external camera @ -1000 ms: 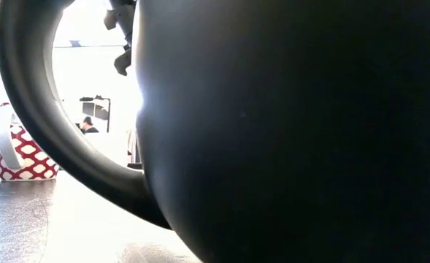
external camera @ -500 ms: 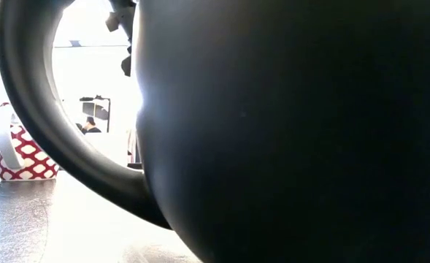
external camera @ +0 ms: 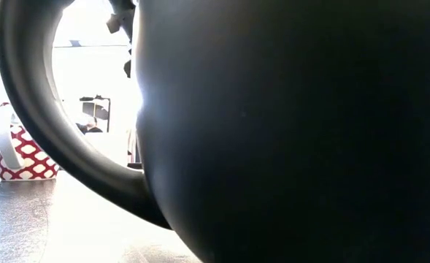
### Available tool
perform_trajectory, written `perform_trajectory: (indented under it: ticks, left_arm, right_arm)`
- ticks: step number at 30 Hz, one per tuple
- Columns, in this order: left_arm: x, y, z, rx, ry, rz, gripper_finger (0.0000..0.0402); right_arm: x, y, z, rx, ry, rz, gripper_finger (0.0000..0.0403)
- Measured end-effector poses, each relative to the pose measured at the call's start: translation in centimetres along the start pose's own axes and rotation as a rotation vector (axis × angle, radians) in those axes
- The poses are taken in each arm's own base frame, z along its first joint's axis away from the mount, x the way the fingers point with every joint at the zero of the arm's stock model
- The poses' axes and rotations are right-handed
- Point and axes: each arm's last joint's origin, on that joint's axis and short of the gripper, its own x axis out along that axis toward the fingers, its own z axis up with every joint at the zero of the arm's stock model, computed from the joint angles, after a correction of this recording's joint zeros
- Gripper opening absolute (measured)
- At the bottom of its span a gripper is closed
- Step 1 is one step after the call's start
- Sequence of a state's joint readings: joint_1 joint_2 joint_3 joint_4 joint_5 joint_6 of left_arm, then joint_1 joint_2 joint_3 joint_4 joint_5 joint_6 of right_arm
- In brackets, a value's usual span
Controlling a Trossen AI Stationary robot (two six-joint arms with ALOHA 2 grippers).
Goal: Place coffee mugs
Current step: Put the top blue patterned mug on the shelf
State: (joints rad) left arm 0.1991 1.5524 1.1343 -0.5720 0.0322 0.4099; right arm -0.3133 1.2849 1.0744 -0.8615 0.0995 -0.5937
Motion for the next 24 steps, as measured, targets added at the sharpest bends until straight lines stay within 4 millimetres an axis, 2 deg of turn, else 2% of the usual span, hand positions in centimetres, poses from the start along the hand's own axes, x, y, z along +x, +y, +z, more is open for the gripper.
perform_trajectory:
  ticks: [13, 24]
  left_arm:
    - [0.0, 0.5, -0.1, -0.012, -0.005, 0.009, 0.0128]
    - [0.0, 1.0, -0.3, -0.028, -0.008, 0.021, 0.0128]
  right_arm:
    - [-0.9, -2.4, -2.6, 0.085, 0.046, -0.05, 0.0033]
    - [-0.8, -4.9, -5.0, 0.127, 0.086, -0.084, 0.0033]
